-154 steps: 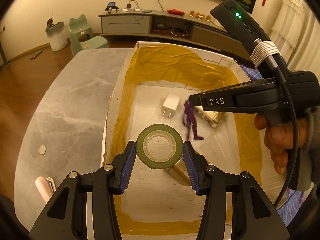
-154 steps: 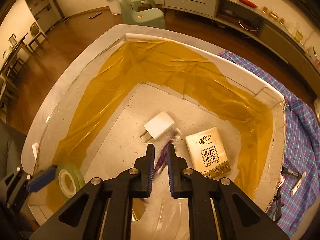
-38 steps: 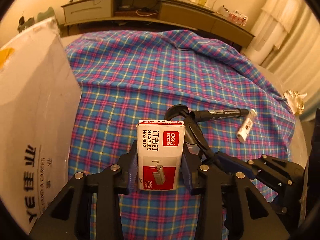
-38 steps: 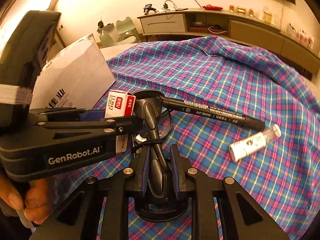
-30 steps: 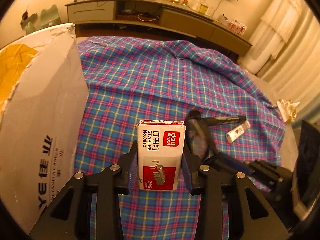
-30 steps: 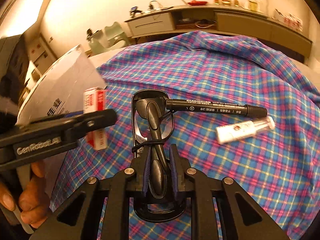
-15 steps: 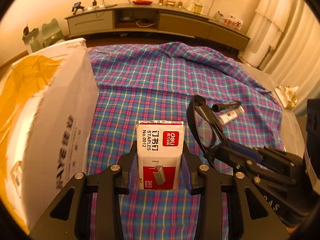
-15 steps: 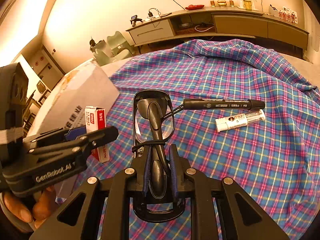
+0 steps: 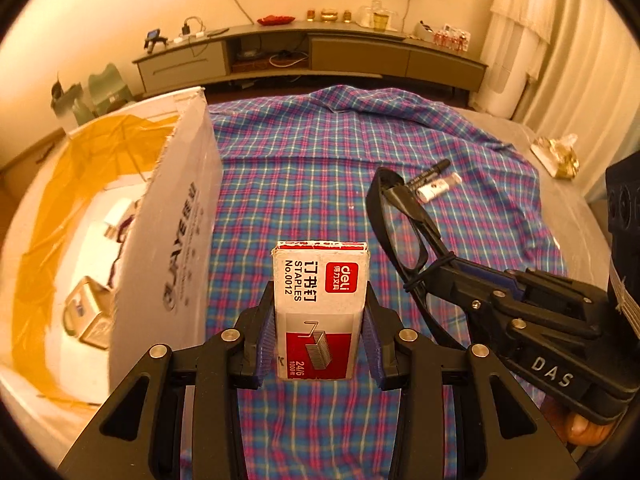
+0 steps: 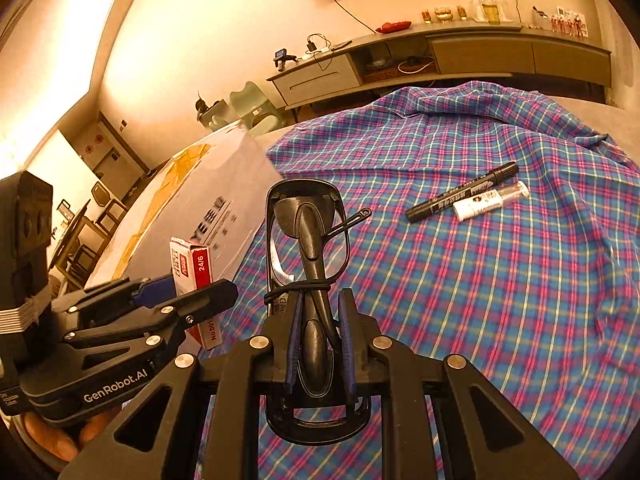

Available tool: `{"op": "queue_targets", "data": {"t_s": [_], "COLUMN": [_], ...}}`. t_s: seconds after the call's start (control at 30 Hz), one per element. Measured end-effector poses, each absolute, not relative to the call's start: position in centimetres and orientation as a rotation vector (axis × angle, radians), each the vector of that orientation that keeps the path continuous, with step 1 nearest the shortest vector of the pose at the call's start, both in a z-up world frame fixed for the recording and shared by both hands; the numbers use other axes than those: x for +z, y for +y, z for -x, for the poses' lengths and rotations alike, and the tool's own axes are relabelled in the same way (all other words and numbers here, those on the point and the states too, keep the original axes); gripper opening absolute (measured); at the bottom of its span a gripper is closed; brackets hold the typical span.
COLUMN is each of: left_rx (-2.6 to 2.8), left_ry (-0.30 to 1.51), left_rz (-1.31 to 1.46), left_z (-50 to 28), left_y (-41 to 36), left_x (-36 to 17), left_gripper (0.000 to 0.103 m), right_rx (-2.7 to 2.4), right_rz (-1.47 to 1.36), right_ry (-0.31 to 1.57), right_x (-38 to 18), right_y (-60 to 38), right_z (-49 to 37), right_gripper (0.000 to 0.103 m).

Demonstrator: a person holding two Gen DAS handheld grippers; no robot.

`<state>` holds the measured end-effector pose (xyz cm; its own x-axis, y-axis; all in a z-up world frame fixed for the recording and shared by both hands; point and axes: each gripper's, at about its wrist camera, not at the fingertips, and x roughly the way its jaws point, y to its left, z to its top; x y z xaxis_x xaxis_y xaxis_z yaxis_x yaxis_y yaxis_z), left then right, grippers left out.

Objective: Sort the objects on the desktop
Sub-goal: 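Carry the staple box and black sunglasses over the white bin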

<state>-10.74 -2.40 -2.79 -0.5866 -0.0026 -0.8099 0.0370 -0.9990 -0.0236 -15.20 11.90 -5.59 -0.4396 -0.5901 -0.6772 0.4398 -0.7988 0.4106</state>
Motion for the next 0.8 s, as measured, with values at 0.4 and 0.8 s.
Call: {"op": "queue_targets", "data": {"t_s": [0.4, 0.8], "left_rx": [-2.834, -2.879], "left_ry": [0.012, 0.061], "left_rz": [-1.341, -1.316], "left_z": [5.5, 1.2], "left_y": [-2.5, -3.8], "left_x": [-0.3, 0.4], "left_gripper": [0.039, 0.039], "right_rx": [-2.259, -2.252], "right_rz": [-1.083, -1.05], "right_ry": [-0.169, -0.175], "right_x": [-4.8, -3.8], "right_y": [10.8, 9.5], "right_z": [9.1, 4.6], "right_gripper": [0.019, 0.019]}}
